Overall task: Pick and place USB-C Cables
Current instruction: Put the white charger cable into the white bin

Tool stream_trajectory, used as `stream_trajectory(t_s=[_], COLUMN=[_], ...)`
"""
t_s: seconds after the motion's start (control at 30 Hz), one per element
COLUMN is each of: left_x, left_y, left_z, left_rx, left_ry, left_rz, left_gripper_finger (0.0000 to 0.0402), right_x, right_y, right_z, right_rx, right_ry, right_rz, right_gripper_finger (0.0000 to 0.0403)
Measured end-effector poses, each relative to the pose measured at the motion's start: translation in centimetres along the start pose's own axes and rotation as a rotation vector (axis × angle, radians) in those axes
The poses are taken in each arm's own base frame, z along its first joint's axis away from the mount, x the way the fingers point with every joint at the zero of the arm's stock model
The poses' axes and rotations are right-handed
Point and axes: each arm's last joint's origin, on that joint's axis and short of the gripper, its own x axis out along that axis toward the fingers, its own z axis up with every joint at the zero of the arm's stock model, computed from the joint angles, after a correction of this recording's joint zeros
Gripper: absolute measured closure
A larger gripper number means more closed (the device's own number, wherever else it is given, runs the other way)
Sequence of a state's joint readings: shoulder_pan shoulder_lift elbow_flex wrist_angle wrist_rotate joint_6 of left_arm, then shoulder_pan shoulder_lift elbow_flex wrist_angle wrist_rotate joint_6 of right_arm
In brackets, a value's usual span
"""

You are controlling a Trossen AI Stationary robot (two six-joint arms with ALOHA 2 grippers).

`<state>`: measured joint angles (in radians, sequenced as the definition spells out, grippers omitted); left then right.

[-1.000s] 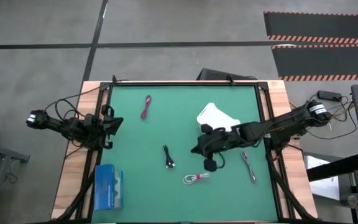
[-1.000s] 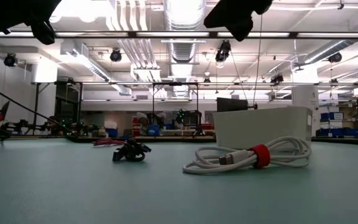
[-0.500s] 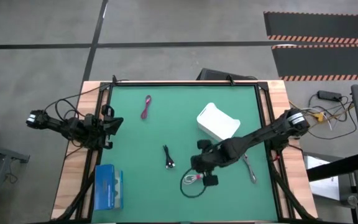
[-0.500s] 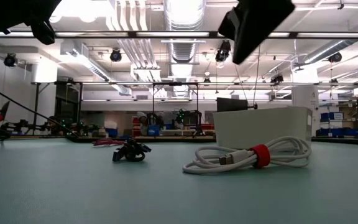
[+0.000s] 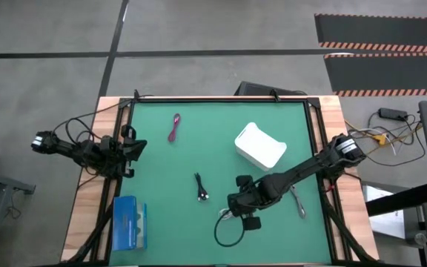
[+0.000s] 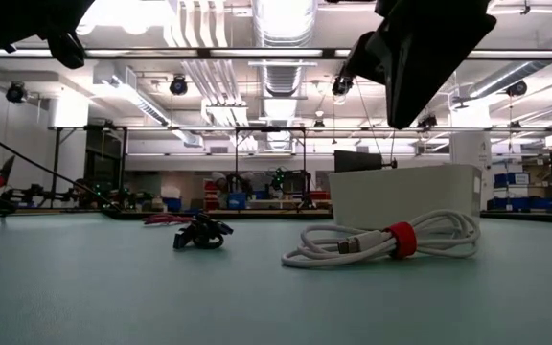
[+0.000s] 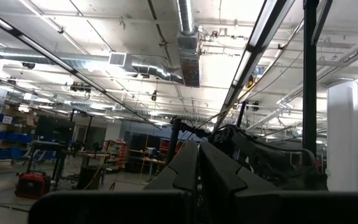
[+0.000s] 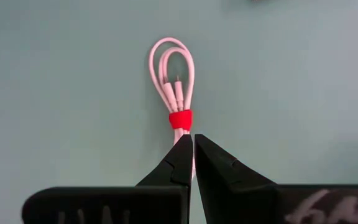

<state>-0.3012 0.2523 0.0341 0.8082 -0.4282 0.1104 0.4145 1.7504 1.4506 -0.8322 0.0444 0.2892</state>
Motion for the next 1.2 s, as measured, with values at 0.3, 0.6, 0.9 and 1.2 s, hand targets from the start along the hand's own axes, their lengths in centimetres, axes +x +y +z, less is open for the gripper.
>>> stream_trajectory(t_s=[0.3,0.6,0.9,1.2], left_x=[0.0,0.0,0.0,0.0], left_y=[0.0,0.0,0.0,0.0], left_z=[0.0,0.0,0.1,0.1], left_rx=[0.001,-0.001,-0.003,-0.004], left_ry=[0.000,-0.004,-0.009,-0.011], left_rz=[0.000,0.000,0.001,0.001], left_gripper_finger=[0.0401,0.0401,0.0401,0.0401], right_x=[2.3,4.4,5.7,7.3], right_y=[0.2,0.4,0.5,0.5], right_z=[0.0,0.6,0.5,0.2], right_rx=[0.021,0.023,0.042,0.053], right_ry=[0.039,0.016,0.037,0.072], right_rz=[-0.019,-0.013,-0.020,-0.024], right_gripper_finger=[0.0394,0.0384,0.0274,0.0192])
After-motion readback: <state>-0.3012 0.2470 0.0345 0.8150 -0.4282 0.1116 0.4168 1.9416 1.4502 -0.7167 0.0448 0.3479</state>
